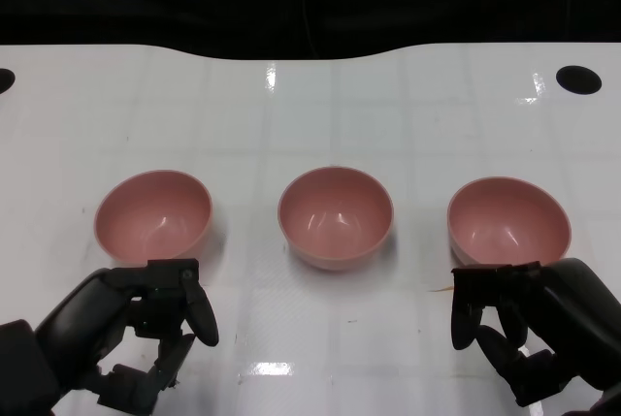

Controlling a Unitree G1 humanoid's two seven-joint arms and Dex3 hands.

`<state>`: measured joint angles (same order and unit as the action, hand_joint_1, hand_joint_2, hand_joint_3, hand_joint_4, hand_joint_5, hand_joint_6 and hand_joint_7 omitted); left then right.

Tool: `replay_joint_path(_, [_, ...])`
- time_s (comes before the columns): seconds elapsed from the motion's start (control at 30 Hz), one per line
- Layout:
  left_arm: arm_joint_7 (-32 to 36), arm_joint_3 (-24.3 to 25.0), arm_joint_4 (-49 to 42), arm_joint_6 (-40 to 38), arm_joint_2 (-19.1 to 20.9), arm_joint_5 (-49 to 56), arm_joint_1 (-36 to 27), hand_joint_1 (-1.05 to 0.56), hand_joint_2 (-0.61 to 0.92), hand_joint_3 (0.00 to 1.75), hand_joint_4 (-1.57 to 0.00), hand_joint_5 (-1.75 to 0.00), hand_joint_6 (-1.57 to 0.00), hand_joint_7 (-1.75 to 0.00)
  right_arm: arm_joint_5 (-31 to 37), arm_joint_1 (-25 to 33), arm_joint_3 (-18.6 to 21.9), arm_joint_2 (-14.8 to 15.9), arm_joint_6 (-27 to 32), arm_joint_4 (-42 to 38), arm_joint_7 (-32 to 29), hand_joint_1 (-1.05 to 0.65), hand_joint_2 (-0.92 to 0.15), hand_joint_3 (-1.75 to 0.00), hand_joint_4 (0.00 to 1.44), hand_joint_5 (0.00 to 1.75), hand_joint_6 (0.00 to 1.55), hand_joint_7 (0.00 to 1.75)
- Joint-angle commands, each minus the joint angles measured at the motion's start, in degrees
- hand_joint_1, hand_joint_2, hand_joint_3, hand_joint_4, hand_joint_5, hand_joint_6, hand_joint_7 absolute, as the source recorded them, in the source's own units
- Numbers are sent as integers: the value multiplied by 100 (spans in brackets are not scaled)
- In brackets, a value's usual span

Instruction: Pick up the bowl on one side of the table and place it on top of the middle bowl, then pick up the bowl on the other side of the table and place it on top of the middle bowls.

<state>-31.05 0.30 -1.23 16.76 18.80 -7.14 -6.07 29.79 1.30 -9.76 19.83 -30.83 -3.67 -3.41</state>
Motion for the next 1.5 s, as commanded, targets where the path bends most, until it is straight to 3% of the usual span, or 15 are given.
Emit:
replay_joint_path(0.03, [-8, 63, 55, -49, 127, -9, -20, -26, 37, 137, -85, -173, -84, -153, -52, 14, 13, 31, -45, -23, -17, -8, -19, -156, 95, 175, 86, 143])
replay_joint_path(0.8, [-77, 77, -188, 153, 165, -59, 100, -25, 40, 136, -86, -173, -83, -151, -11, -127, 103, -108, -110, -187, -243, -7, -19, -157, 93, 175, 86, 139])
replay_joint_path(0.83, [-93, 79, -228, 191, 166, -80, 113, -26, 39, 135, -85, -173, -83, -151, 48, -132, 150, -139, -73, -164, -353, -9, -29, -130, 81, 159, 79, 115])
replay_joint_path(0.87, [-103, 79, -259, 220, 167, -96, 123, -26, 39, 134, -85, -173, -82, -150, 92, -135, 181, -159, -48, -150, -434, -9, -35, -116, 76, 152, 79, 101])
replay_joint_path(1.0, [-146, 86, -312, 268, 175, -134, 142, -27, 39, 134, -85, -172, -82, -150, 272, -130, 222, -184, 137, -47, -607, -10, -41, -102, 72, 144, 79, 85])
replay_joint_path(1.03, [-178, 92, -332, 288, 183, -159, 151, -26, 39, 134, -85, -172, -82, -151, 404, -125, 257, -197, 319, 54, -662, -17, -52, -75, 57, 124, 66, 65])
replay_joint_path(1.1, [-215, 97, -360, 317, 193, -190, 163, -26, 40, 133, -85, -172, -82, -151, 557, -112, 281, -209, 557, 186, -723, -23, -74, -31, 46, 97, 59, 39])
replay_joint_path(1.2, [-224, 96, -375, 329, 205, -206, 168, -26, 40, 133, -85, -172, -82, -152, 708, -102, 270, -198, 812, 316, -731, -25, -80, -18, 44, 90, 59, 32])
replay_joint_path(1.3, [-218, 94, -411, 363, 214, -200, 185, -24, 40, 134, -86, -173, -82, -151, 1002, -108, 273, -175, 1344, 578, -599, -40, -83, -4, 28, 74, 47, 20])
replay_joint_path(1.5, [-219, 77, -493, 451, 178, -201, 232, -25, 39, 135, -86, -174, -83, -152, 1401, -193, 139, -122, 2215, 881, -113, -51, -82, 0, 18, 67, 37, 11])
